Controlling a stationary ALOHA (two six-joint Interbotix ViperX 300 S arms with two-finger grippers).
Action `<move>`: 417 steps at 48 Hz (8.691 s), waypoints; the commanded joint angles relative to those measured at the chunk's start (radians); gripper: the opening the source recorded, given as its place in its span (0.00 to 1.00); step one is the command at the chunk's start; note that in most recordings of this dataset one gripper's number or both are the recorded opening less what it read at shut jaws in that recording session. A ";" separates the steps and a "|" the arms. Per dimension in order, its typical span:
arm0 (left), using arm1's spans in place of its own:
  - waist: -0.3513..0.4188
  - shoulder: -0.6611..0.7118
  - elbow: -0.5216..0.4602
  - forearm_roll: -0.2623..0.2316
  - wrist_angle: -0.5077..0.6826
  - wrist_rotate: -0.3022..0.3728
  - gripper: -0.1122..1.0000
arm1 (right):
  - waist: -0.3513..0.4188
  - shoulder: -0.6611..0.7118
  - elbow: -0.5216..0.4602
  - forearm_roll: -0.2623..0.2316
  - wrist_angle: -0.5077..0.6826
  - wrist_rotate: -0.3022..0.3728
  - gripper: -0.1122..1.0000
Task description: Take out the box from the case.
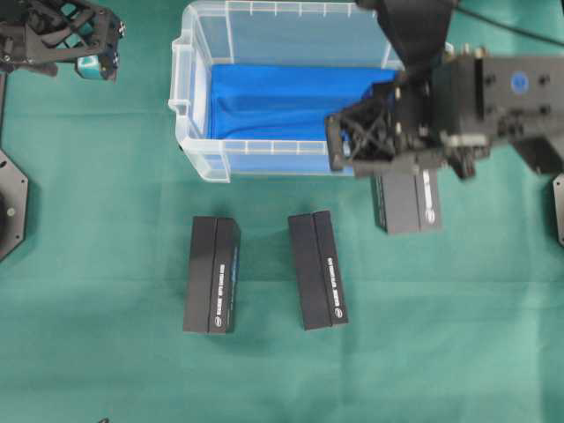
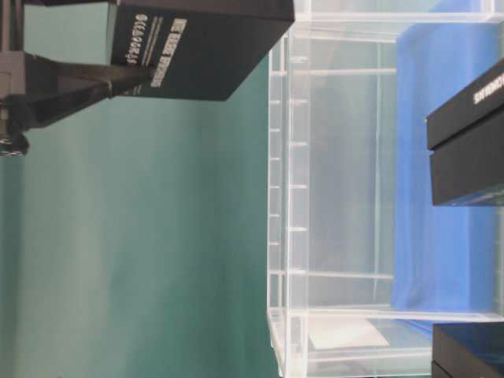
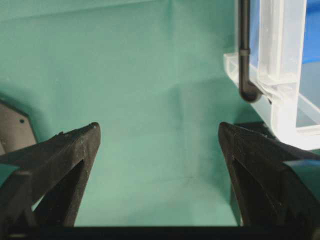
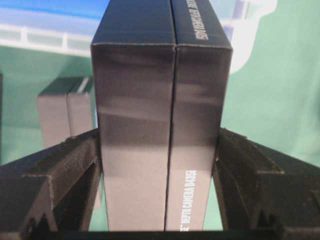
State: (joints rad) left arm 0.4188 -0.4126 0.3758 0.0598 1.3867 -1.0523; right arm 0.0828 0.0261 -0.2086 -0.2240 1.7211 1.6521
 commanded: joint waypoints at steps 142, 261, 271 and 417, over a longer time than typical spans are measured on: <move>0.003 -0.015 -0.006 0.003 -0.002 0.011 0.97 | 0.201 -0.055 0.561 0.133 -0.604 0.336 0.69; 0.003 -0.015 -0.006 0.003 -0.009 0.005 0.97 | 0.207 -0.252 0.345 0.094 -0.230 0.350 0.92; 0.003 -0.015 -0.006 0.003 -0.009 0.000 0.97 | 0.225 -0.347 0.437 0.095 -0.224 0.364 0.92; -0.018 -0.017 -0.006 0.000 -0.009 -0.032 0.97 | -0.425 -0.491 0.607 0.086 -0.244 -0.314 0.92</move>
State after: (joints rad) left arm 0.4034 -0.4142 0.3789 0.0598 1.3806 -1.0845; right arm -0.3390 -0.4602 0.4065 -0.1365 1.4803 1.3361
